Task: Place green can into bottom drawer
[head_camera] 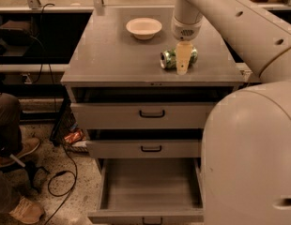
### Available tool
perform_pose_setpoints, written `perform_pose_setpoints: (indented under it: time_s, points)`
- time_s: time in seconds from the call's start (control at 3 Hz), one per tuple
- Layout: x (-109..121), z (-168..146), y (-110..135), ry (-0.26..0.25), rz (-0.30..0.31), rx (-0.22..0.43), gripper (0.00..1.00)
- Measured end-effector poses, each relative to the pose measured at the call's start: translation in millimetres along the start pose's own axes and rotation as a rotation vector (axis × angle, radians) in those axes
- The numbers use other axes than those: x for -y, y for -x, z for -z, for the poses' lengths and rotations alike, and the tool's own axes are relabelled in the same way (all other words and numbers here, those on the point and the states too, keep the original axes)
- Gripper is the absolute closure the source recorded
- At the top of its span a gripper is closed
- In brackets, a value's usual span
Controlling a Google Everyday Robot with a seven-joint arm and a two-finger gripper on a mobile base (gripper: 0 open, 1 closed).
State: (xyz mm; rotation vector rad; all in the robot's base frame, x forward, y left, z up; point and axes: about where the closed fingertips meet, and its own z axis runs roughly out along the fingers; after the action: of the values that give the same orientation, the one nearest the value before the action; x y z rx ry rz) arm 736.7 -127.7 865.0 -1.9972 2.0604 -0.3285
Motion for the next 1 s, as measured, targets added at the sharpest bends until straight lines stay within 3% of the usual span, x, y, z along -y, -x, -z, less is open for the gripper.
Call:
perform_pose_setpoints:
  time_s: [0.33, 1.0]
  points:
    - [-1.3, -5.0, 2.1, 0.021, -0.001, 0.008, 0.13]
    - [-6.9, -14.0, 7.9, 0.05, 0.024, -0.005, 0.59]
